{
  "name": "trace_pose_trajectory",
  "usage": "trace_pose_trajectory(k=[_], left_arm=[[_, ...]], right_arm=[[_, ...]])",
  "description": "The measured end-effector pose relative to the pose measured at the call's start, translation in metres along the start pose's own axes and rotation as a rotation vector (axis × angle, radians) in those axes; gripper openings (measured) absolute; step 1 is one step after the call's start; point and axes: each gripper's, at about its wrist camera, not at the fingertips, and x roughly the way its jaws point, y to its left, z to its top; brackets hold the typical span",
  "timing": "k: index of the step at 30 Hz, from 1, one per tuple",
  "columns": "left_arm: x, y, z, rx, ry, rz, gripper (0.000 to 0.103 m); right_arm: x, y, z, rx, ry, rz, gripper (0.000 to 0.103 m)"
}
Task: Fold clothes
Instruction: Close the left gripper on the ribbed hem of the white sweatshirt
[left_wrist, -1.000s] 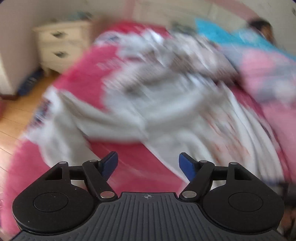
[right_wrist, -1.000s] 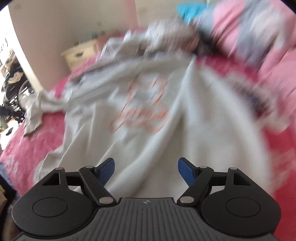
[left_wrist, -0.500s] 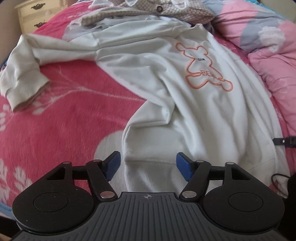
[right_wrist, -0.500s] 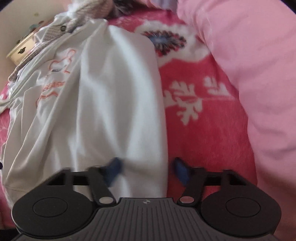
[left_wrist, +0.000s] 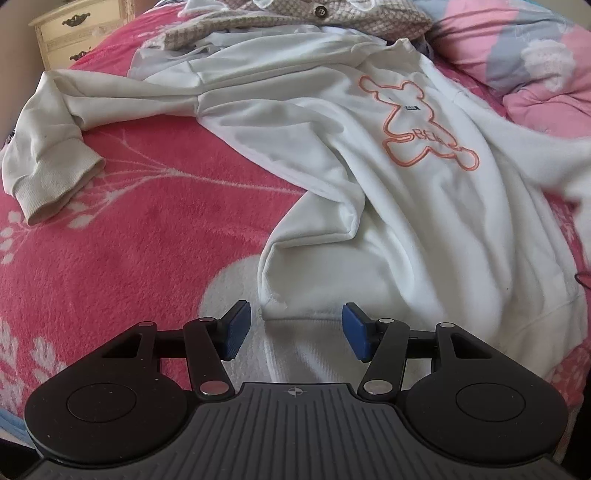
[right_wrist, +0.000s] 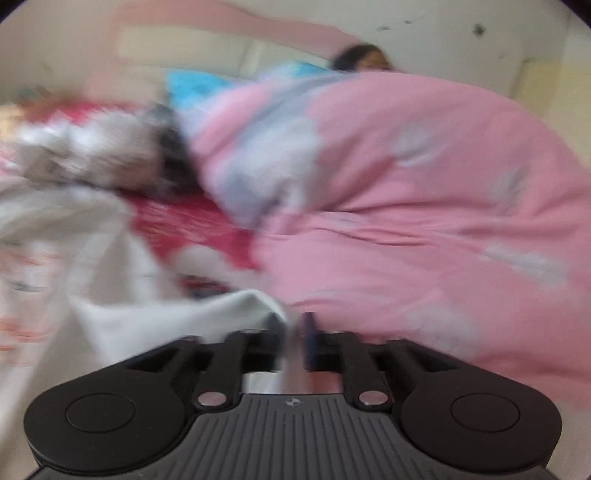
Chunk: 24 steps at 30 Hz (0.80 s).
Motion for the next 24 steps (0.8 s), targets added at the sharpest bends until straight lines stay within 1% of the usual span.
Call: trace_pose_trajectory(k=[1, 2, 3, 5, 6, 7, 8, 9, 10, 11, 13, 16, 18, 19, 21, 22, 24], left_arm=[[0.0, 0.001, -0.001, 0.0, 0.001, 0.004, 0.056], [0.0, 0.002, -0.002, -0.003, 0.006, 0.007, 0.058], [0.0, 0.004, -0.003, -0.009, 0.014, 0.009, 0.059], [-0.001, 0.006, -0.006, -0.012, 0.027, 0.007, 0.061], [-0.001, 0.006, -0.008, -0.008, 0.032, 0.007, 0.062], [-0.002, 0.007, -0.01, -0.003, 0.033, 0.009, 0.064], [-0.003, 0.008, -0.011, 0.0, 0.032, 0.012, 0.064], [-0.004, 0.009, -0.011, 0.0, 0.027, 0.013, 0.065], [-0.005, 0.01, -0.01, -0.001, 0.022, 0.012, 0.066], [-0.005, 0.011, -0.009, -0.008, 0.015, 0.009, 0.068], [-0.005, 0.013, -0.006, -0.032, 0.009, -0.008, 0.069], [0.003, 0.017, -0.003, -0.097, 0.053, -0.081, 0.07], [0.007, 0.017, -0.005, -0.133, 0.07, -0.102, 0.07], [0.006, 0.016, -0.006, -0.136, 0.066, -0.108, 0.07], [0.008, 0.017, -0.01, -0.161, 0.05, -0.12, 0.07], [0.009, 0.018, -0.013, -0.178, 0.041, -0.126, 0.069], [0.012, 0.021, -0.017, -0.227, 0.023, -0.125, 0.059]], right_arm=[[0.005, 0.0, 0.0, 0.017, 0.009, -0.009, 0.052], [0.002, -0.002, -0.002, 0.047, 0.002, 0.016, 0.054], [-0.004, -0.006, -0.008, 0.073, -0.016, 0.042, 0.057], [-0.02, -0.012, -0.019, 0.115, -0.064, 0.08, 0.06], [-0.03, -0.016, -0.025, 0.134, -0.094, 0.106, 0.061], [-0.04, -0.021, -0.028, 0.147, -0.114, 0.134, 0.064], [-0.049, -0.025, -0.031, 0.154, -0.121, 0.174, 0.067], [-0.057, -0.026, -0.033, 0.159, -0.109, 0.22, 0.071], [-0.062, -0.026, -0.032, 0.161, -0.08, 0.281, 0.074], [-0.066, -0.025, -0.031, 0.161, -0.046, 0.347, 0.074], [-0.08, -0.021, -0.034, 0.15, -0.007, 0.494, 0.074], [-0.107, -0.009, -0.04, 0.078, 0.046, 0.729, 0.074], [-0.114, 0.002, -0.05, 0.068, 0.125, 0.845, 0.074], [-0.117, 0.007, -0.055, 0.066, 0.167, 0.9, 0.074], [-0.115, 0.018, -0.074, 0.109, 0.291, 0.974, 0.074], [-0.112, 0.022, -0.083, 0.135, 0.34, 0.983, 0.074], [-0.106, 0.026, -0.101, 0.188, 0.408, 0.959, 0.073]])
